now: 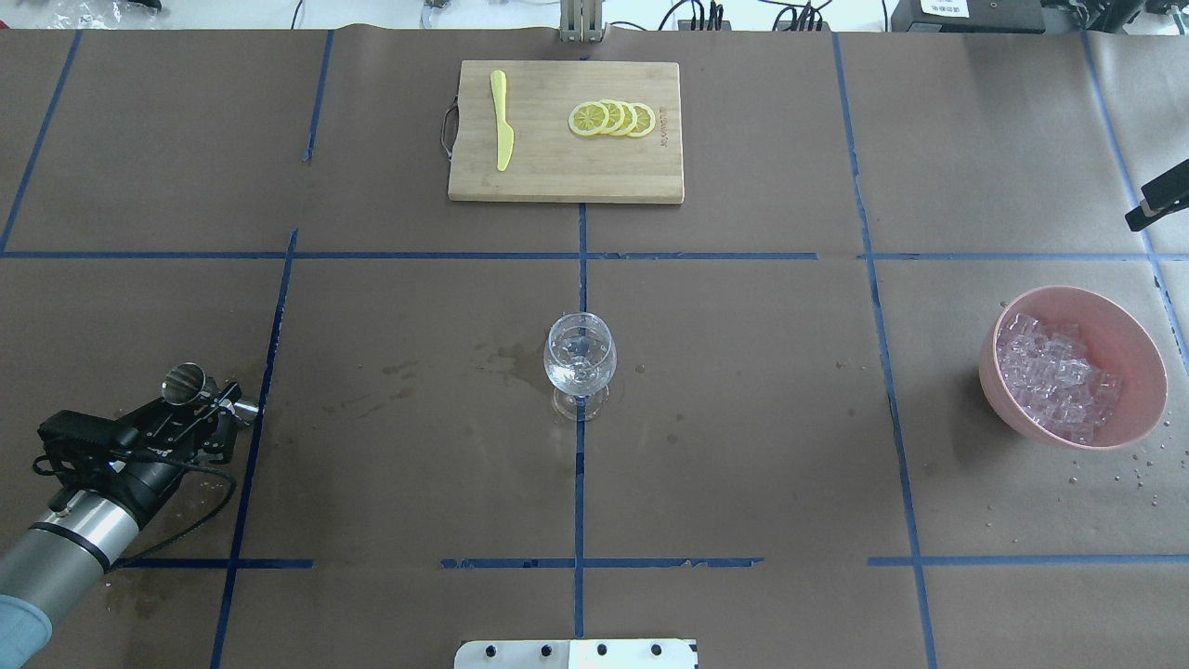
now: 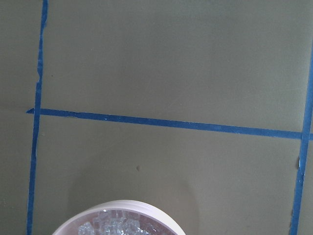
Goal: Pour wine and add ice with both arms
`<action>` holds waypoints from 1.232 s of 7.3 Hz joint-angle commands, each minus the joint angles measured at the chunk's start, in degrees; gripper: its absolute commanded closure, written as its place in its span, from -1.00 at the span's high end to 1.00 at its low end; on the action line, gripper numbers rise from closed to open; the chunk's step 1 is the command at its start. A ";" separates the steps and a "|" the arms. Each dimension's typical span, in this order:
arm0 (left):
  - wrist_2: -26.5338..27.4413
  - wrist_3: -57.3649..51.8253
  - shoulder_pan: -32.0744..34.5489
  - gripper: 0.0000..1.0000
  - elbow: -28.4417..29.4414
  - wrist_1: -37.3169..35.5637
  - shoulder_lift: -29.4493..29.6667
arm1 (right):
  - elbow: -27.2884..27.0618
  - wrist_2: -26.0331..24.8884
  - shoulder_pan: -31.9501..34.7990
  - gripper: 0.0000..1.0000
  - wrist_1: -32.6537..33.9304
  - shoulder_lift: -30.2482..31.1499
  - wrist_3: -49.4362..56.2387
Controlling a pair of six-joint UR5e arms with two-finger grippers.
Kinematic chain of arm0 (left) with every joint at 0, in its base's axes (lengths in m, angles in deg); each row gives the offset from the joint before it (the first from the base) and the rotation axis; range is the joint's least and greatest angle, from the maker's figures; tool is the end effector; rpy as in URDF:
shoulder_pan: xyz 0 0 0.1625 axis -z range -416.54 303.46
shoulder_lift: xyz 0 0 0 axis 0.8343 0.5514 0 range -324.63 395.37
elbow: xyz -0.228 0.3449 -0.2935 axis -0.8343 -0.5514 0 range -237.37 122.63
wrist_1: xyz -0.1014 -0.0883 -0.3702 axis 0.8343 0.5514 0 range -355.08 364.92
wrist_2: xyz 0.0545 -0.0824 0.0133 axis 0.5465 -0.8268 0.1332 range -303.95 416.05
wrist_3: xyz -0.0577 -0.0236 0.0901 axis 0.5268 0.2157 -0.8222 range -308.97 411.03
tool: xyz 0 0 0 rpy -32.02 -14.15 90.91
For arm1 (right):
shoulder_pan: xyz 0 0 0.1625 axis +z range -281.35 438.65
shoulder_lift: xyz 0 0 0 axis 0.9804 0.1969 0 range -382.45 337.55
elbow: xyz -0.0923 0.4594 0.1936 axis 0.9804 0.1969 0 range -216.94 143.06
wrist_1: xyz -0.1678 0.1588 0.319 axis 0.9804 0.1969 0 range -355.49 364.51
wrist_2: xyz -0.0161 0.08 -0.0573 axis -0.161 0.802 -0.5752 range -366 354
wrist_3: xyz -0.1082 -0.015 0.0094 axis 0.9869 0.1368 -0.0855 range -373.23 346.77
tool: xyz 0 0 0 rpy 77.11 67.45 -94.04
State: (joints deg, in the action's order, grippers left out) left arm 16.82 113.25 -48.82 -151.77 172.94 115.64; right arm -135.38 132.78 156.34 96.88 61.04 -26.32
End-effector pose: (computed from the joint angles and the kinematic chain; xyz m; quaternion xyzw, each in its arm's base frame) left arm 0.3465 -0.2671 0.6222 0.4920 0.4047 -0.1234 0.7608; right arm -0.0630 -0.5273 0.6195 0.0070 -0.4224 -0.0390 0.9056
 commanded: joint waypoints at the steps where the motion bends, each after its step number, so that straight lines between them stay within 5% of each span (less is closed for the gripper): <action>1: 0.03 -0.17 -0.07 0.33 0.00 -0.07 -0.03 | 0.00 0.00 0.00 1.00 0.00 0.00 0.00; 3: -0.31 -2.70 -0.07 0.98 -0.17 -0.07 -0.47 | -0.09 0.00 0.00 1.00 0.00 0.00 -0.09; 5: -5.90 -6.32 -0.07 0.99 -1.57 -0.07 -1.08 | -0.70 0.00 0.00 1.00 0.00 0.00 -0.79; 9: -23.04 -9.92 0.90 0.99 -9.58 -0.15 -12.84 | -2.11 0.09 -0.87 1.00 0.09 0.09 -3.25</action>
State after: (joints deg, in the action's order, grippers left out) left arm -1.32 104.88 -48.20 -160.22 172.84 105.72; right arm -137.05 132.83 155.99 96.94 61.07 -29.30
